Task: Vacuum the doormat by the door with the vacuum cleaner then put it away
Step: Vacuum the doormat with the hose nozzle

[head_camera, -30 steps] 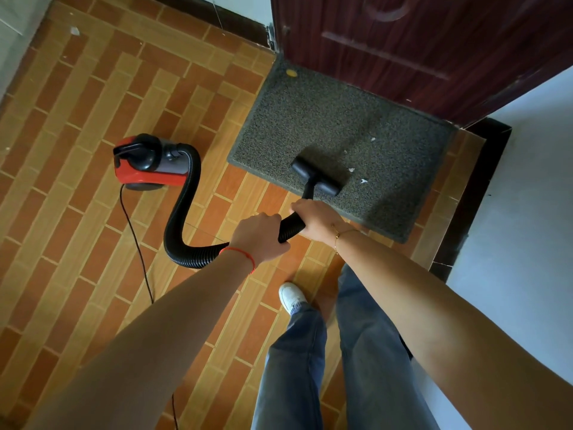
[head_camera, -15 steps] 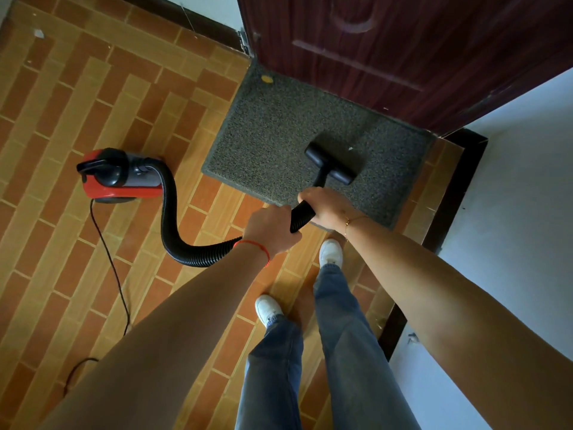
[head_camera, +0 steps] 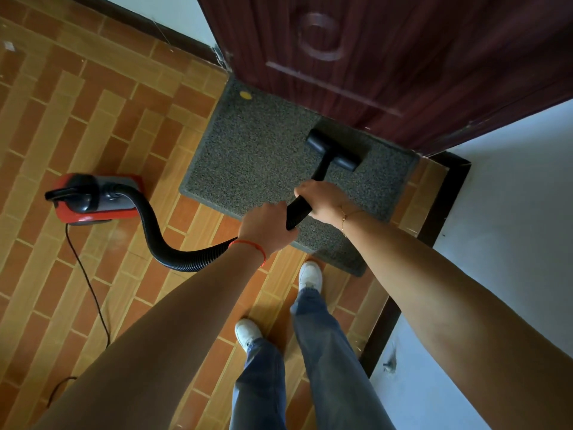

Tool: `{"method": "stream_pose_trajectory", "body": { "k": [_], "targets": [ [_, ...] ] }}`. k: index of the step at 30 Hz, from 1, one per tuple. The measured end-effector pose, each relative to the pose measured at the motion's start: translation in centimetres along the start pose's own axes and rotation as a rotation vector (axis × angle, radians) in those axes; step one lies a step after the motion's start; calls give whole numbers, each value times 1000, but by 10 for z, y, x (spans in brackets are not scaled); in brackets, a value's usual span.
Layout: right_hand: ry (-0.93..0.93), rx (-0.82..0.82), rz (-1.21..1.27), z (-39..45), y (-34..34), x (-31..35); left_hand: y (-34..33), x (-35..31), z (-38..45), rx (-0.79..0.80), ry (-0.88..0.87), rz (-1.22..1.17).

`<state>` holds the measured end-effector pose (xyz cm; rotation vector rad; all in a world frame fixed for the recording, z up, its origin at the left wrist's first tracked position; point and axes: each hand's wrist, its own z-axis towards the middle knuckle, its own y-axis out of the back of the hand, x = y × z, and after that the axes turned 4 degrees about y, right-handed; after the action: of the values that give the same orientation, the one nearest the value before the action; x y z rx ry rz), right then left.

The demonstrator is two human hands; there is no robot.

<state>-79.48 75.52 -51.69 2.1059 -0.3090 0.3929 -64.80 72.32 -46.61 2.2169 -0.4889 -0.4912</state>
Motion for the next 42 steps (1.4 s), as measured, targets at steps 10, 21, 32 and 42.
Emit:
{"method": "stream_pose_trajectory", "body": {
  "k": [10,21,32,42],
  "targets": [
    [-14,-2,13,11,26,-51,15,-34,44,-4,-18,4],
    [-15,-29,15,10,27,-54,17,-35,46,-13,-41,2],
    [-2,6,59,1,-3,14,4,14,-7,-11,-22,41],
    [-3,34,103,-24,-62,111,-34,81,-91,52,-29,116]
  ]
}}
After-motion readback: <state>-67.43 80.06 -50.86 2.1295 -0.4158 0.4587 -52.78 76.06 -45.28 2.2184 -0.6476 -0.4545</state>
